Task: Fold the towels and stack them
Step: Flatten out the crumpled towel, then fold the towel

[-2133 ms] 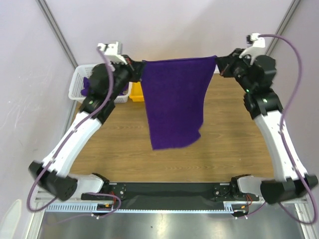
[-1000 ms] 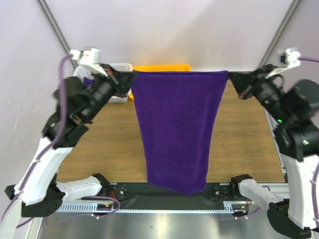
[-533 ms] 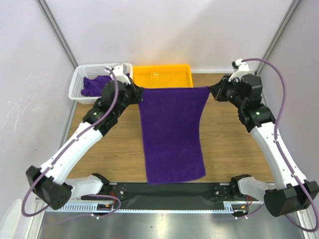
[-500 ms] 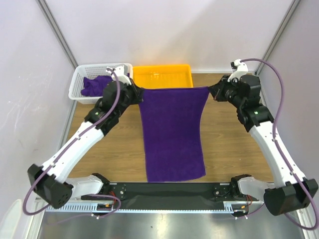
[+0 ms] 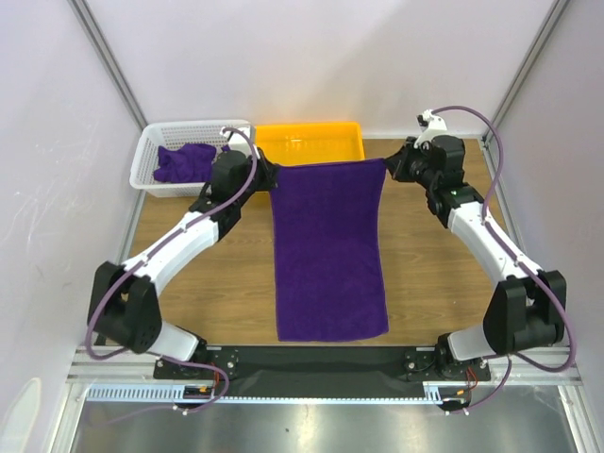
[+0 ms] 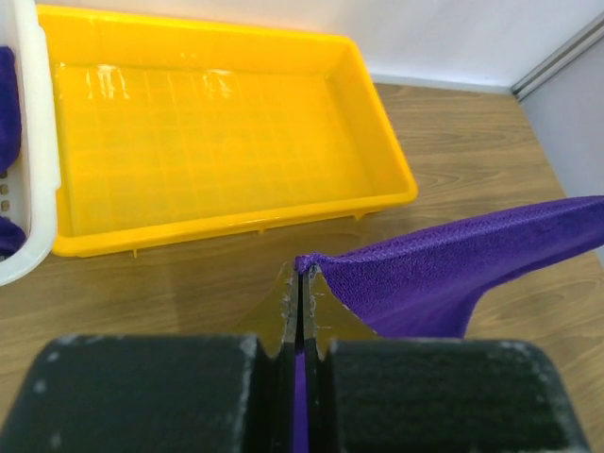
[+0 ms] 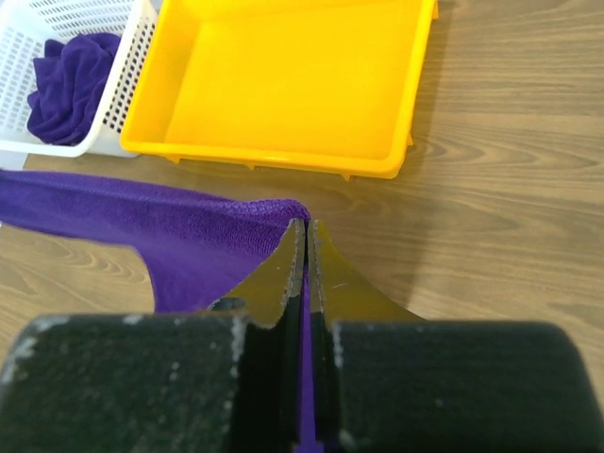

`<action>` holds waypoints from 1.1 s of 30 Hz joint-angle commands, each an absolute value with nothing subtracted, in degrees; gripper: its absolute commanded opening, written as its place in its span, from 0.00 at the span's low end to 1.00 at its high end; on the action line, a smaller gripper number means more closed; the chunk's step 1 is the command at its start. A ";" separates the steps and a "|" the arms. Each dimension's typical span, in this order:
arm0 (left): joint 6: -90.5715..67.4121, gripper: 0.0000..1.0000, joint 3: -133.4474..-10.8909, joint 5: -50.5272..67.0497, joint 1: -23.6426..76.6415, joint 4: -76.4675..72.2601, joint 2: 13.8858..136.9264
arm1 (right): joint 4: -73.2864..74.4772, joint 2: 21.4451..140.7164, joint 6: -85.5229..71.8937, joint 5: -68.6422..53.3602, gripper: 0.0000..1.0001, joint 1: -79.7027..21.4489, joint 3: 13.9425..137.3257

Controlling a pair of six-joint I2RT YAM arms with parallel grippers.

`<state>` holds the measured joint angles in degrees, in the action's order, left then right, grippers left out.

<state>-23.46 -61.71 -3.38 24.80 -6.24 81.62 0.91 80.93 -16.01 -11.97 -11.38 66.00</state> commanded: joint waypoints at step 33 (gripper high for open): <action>-30.41 0.00 -36.65 1.50 31.10 5.62 52.13 | 24.50 56.70 -22.14 -15.12 0.00 -9.40 47.64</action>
<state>-28.49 -38.06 7.49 29.08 1.67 55.72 17.98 59.61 -21.23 -18.48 -10.26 47.97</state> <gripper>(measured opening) 0.011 0.010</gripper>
